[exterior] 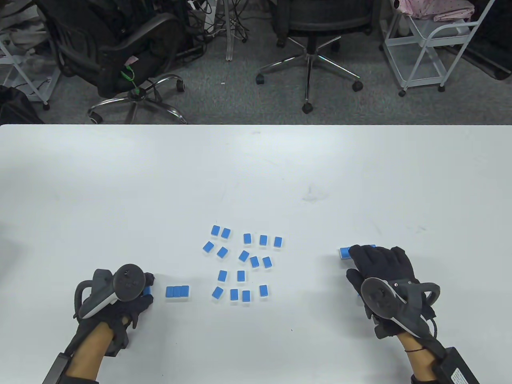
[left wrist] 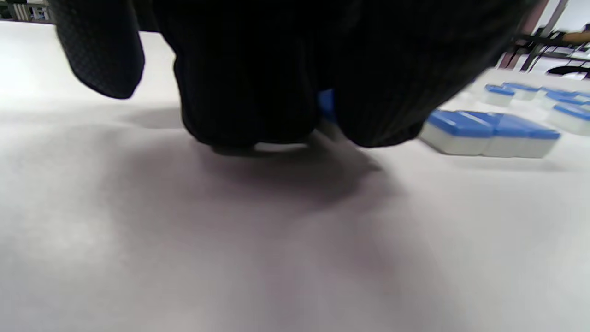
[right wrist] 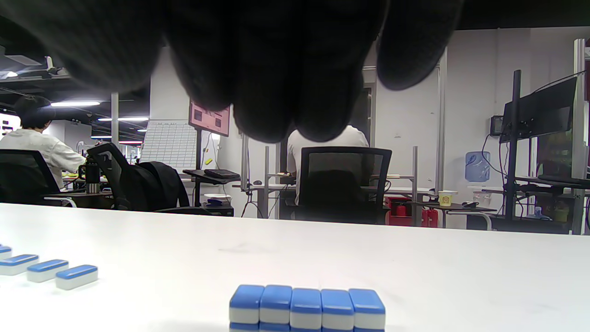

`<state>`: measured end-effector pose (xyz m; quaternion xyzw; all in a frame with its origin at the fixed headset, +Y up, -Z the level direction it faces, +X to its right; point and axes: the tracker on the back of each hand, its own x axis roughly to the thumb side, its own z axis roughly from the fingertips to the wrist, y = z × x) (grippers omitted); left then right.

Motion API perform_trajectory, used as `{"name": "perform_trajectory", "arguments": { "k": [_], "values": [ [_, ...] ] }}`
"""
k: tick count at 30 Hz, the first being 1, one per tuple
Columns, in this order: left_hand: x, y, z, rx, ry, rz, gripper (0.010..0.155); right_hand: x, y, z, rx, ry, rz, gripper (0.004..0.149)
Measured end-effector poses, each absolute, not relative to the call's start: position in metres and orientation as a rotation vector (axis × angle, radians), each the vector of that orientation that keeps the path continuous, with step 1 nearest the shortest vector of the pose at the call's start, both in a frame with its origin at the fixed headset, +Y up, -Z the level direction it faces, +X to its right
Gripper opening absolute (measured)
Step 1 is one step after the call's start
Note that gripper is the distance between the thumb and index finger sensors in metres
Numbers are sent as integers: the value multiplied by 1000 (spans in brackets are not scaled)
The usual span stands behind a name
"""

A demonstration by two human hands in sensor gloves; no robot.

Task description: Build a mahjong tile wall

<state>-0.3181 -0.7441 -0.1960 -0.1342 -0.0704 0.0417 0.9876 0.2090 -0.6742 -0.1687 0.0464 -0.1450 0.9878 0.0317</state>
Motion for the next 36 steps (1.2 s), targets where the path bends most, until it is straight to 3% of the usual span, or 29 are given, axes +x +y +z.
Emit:
{"name": "perform_trajectory", "arguments": {
  "k": [36],
  "values": [
    [-300,-755,-193,-289,-192,169,60,207,-676,-169,151,-414,3067,56]
  ]
}}
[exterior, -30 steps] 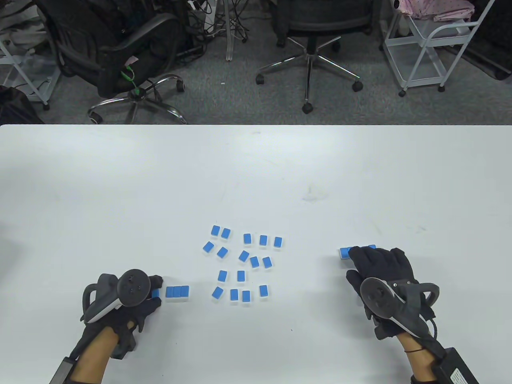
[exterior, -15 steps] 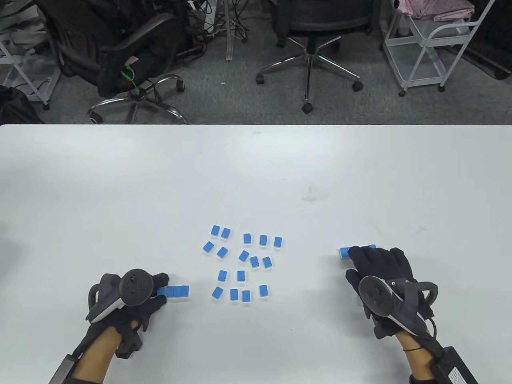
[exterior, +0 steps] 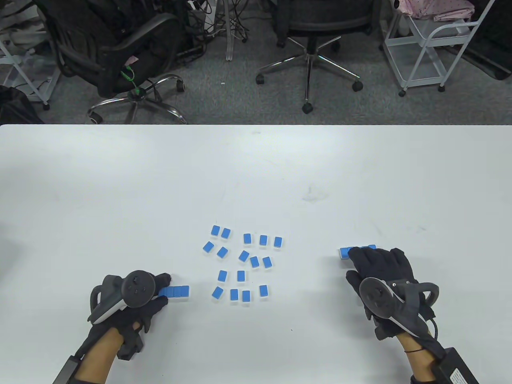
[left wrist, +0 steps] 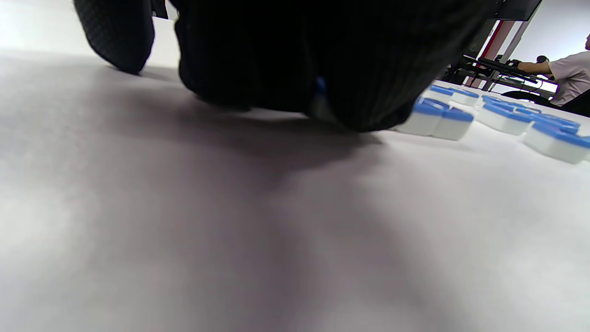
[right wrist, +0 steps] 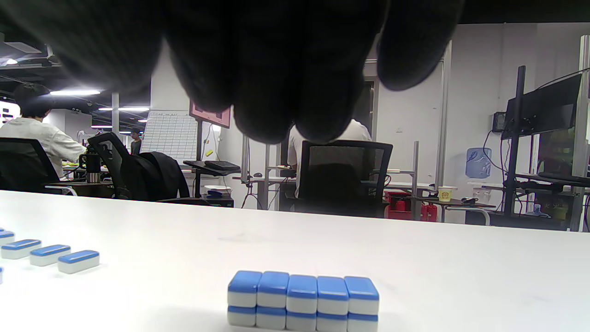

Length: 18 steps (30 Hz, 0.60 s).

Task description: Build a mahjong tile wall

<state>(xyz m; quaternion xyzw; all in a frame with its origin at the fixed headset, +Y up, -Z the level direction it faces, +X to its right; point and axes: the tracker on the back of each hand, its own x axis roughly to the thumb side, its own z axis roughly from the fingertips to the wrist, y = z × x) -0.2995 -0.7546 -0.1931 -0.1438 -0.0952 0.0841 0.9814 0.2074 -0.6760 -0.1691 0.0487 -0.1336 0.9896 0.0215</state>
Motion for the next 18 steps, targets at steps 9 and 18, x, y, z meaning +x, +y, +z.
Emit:
{"name": "perform_trajectory", "arguments": {
  "k": [9,18],
  "values": [
    [-285,-714,-181,-105,-334,115,65,206,-673,-167,148,-435,3076,56],
    [-180,-717,-177,-104,-576,-178,55,207,-671,-167,147,-454,3068,56]
  ]
}}
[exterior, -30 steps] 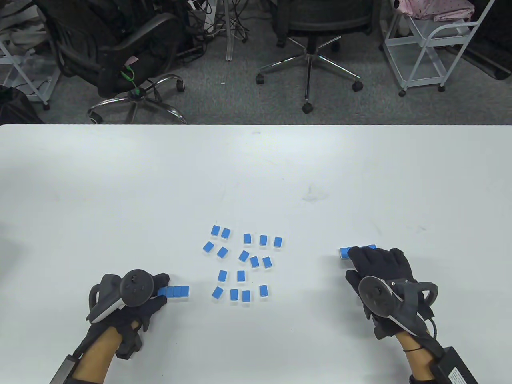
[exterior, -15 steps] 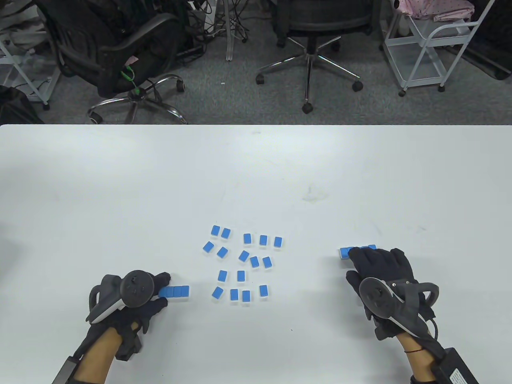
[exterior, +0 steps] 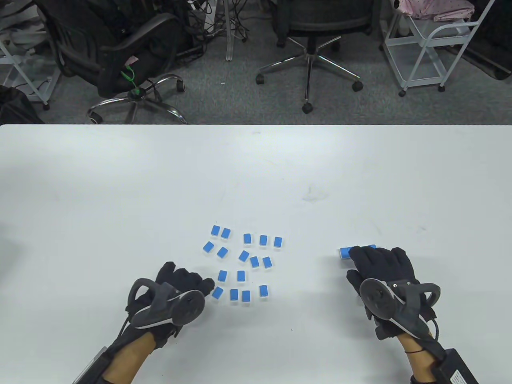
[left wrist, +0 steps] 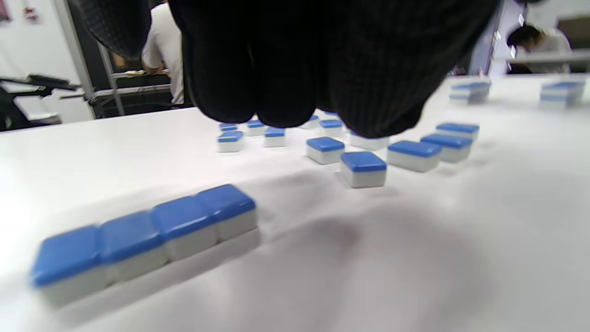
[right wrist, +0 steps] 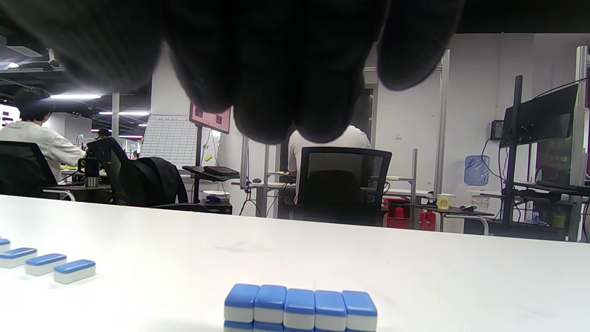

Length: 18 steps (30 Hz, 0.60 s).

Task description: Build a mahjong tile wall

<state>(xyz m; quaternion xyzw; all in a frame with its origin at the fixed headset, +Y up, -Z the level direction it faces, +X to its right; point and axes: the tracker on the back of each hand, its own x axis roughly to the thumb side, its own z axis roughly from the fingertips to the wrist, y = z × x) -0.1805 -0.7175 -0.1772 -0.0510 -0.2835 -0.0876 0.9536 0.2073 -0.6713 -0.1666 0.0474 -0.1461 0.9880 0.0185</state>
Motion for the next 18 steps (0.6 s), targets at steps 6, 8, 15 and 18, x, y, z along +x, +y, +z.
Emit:
{"name": "perform_trajectory", "arguments": {
  "k": [6,8,15,18],
  "values": [
    [-151,-732,-182,-152,-648,-312,57,210,-670,-166,139,-471,3059,56],
    [-147,-735,-181,-129,-660,-340,58,210,-670,-166,144,-471,3059,55],
    [-148,-734,-181,-142,-658,-319,52,210,-670,-165,156,-481,3059,55],
    [-148,-735,-183,-168,-643,-306,54,210,-670,-165,155,-479,3061,55]
  ]
}}
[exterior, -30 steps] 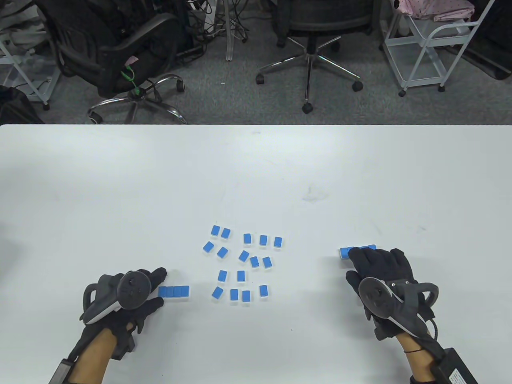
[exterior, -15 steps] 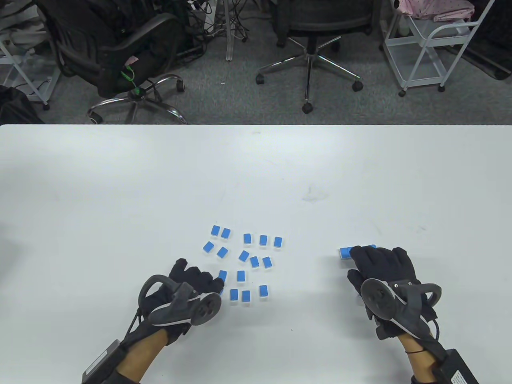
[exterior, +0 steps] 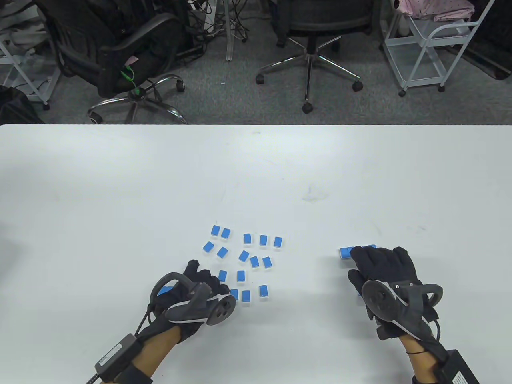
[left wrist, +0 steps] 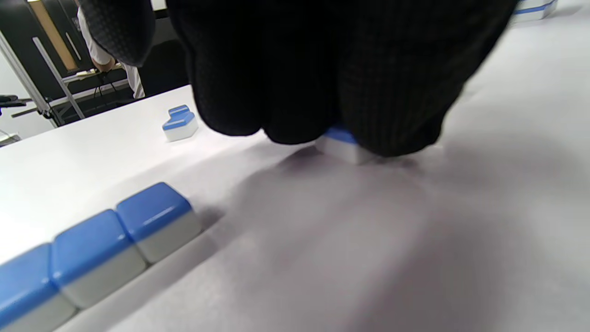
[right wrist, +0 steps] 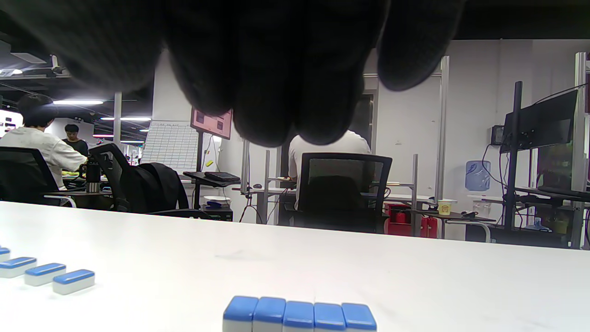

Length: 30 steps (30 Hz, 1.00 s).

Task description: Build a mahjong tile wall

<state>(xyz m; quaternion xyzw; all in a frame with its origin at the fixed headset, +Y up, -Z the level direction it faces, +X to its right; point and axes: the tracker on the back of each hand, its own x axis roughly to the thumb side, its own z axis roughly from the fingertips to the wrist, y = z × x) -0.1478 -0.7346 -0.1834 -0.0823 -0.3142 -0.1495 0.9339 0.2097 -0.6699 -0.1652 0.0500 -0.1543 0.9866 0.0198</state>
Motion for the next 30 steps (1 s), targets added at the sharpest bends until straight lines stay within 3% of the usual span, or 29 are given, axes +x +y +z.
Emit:
{"name": "perform_trajectory", "arguments": {
  "k": [13,20,24,28,30],
  "values": [
    [-155,-737,-180,-181,-626,-298,59,208,-670,-165,159,-458,3069,55],
    [-250,-697,-199,-32,-277,-162,59,208,-670,-165,156,-452,3072,55],
    [-307,-717,-201,-120,-111,-116,59,207,-671,-166,159,-431,3074,55],
    [-320,-743,-198,-224,-129,-32,59,206,-673,-168,155,-410,3080,55],
    [-318,-742,-198,-227,-142,3,58,205,-673,-168,152,-397,3082,55]
  ]
}}
